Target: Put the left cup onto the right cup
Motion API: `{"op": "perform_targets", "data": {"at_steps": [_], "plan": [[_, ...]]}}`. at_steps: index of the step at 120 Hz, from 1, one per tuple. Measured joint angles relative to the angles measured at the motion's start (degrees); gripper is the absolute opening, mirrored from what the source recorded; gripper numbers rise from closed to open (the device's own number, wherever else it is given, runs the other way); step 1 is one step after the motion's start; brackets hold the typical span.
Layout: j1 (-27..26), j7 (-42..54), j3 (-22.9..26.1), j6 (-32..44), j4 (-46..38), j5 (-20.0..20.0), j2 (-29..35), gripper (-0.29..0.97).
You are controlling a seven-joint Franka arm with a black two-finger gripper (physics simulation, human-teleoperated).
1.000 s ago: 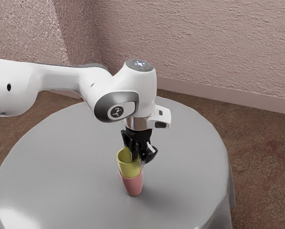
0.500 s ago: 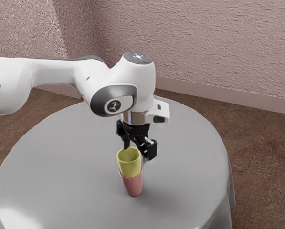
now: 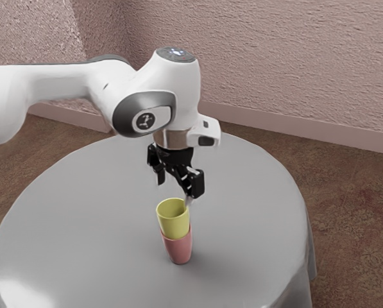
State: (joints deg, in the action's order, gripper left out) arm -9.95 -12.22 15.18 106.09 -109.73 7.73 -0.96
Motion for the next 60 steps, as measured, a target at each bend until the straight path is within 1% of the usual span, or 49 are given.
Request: {"op": "perform_targets", "data": {"at_steps": [28,60], "plan": [[-4.4,3.6,-5.1,-2.7,4.0,-0.7,0.2,0.68],[-7.1,7.7,-9.1,-6.8,7.7,-0.9,0.3,0.68]]}}
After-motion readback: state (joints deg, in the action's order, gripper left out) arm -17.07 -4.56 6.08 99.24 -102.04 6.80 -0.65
